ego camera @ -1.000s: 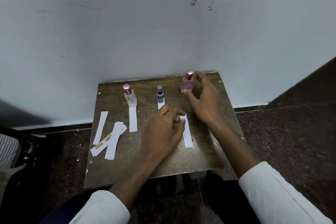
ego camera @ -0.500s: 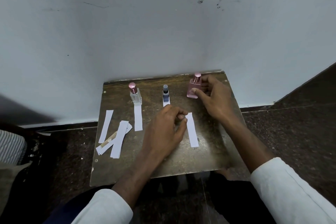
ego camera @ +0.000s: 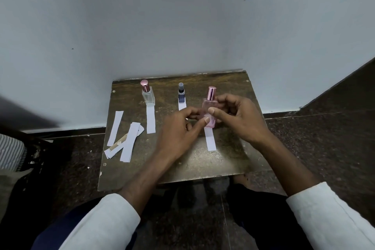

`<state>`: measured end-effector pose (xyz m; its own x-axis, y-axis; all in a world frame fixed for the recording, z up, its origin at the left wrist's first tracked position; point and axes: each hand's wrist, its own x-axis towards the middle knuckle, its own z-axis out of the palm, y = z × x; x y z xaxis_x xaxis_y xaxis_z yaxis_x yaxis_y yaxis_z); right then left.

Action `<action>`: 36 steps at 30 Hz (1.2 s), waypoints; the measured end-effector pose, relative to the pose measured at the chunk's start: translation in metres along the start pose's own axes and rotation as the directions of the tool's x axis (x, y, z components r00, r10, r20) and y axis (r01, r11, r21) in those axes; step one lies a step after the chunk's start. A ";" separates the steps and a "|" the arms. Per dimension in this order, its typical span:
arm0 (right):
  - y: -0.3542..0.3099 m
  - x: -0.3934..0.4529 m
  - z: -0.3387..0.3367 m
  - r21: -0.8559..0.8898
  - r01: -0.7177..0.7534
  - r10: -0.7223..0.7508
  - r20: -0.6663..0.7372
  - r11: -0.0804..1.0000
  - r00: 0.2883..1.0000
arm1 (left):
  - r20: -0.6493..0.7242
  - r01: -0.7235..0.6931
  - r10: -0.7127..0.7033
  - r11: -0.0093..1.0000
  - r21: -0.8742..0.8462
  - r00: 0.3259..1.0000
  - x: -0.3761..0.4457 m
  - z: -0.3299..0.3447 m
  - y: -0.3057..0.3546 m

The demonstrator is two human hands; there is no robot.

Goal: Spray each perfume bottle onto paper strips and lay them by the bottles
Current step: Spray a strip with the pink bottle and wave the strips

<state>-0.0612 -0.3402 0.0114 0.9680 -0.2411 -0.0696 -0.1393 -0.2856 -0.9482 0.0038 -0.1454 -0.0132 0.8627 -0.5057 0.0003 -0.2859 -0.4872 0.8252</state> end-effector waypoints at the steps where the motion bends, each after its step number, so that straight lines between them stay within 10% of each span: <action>1: 0.000 0.001 0.000 0.008 0.014 -0.014 -0.026 1.000 1.000 | 0.010 0.013 -0.013 1.000 -0.013 1.000 0.001 0.000 -0.002; 20: 0.009 0.020 -0.008 0.245 0.080 0.011 -0.351 0.966 0.936 | 0.067 -0.015 0.014 1.000 0.011 0.998 0.002 0.002 -0.004; 26: 0.027 0.022 -0.025 -0.312 -0.118 -0.016 -0.396 0.943 0.918 | 0.043 0.003 -0.004 1.000 0.015 0.999 0.004 0.001 -0.004; 36: 0.039 0.025 -0.029 -0.515 -0.141 -0.035 -0.317 0.846 0.948 | -0.019 0.022 -0.023 0.999 -0.041 1.000 0.005 0.005 0.000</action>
<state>-0.0479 -0.3844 -0.0178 0.8562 -0.5125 0.0659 -0.3615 -0.6852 -0.6323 0.0060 -0.1512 -0.0157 0.8766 -0.4812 -0.0078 -0.2497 -0.4687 0.8473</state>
